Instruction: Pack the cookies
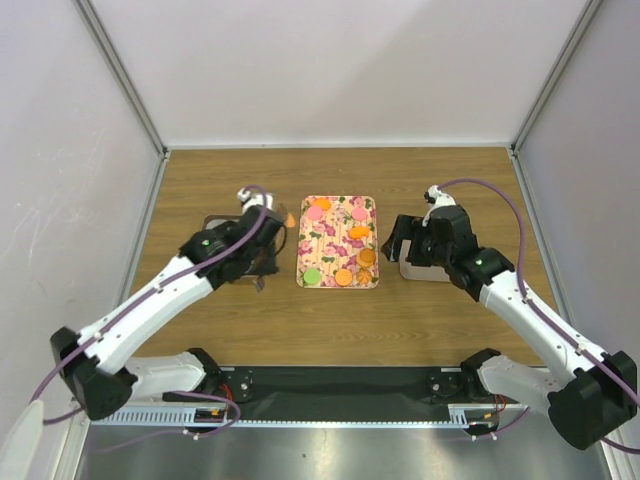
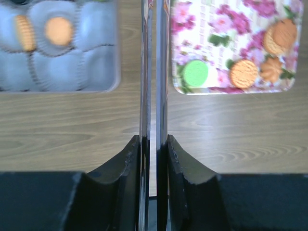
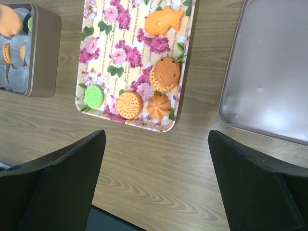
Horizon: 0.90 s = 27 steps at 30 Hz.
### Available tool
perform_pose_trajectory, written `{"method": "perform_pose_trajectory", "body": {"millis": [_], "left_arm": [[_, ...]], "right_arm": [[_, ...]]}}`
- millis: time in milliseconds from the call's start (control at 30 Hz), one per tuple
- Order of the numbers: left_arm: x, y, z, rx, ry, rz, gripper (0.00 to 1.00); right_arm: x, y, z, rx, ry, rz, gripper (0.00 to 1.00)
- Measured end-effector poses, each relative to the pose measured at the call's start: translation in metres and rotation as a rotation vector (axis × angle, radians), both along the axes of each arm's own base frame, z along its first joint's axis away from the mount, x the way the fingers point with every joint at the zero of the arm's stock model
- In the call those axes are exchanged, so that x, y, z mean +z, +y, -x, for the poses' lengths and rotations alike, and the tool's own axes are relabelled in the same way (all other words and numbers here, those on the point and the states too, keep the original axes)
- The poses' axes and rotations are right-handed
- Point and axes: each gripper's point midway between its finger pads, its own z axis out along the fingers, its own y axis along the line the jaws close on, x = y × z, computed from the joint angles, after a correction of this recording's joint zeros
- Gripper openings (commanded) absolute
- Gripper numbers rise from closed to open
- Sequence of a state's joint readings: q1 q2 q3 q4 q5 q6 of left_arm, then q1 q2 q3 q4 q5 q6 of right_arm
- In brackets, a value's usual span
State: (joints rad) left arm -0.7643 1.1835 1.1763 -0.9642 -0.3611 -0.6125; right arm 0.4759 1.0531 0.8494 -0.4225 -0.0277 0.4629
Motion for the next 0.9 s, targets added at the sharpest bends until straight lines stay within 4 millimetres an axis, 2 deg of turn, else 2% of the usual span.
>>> {"method": "perform_pose_trajectory", "body": {"millis": [167, 333, 433, 900], "left_arm": [[-0.001, 0.040, 0.003, 0.092, -0.008, -0.010, 0.24], [-0.024, 0.074, 0.007, 0.170, 0.047, -0.065, 0.24], [-0.035, 0.084, 0.009, 0.190, 0.076, -0.087, 0.24], [-0.058, 0.081, 0.008, 0.154, 0.139, -0.103, 0.25]], "right_arm": [[-0.003, 0.004, -0.001, 0.011, 0.007, -0.002, 0.95], [-0.006, 0.009, 0.000, 0.027, 0.014, 0.002, 0.94], [-0.007, 0.011, 0.000, 0.031, 0.015, 0.002, 0.94], [-0.005, 0.013, -0.001, 0.038, 0.006, -0.007, 0.95]]}}
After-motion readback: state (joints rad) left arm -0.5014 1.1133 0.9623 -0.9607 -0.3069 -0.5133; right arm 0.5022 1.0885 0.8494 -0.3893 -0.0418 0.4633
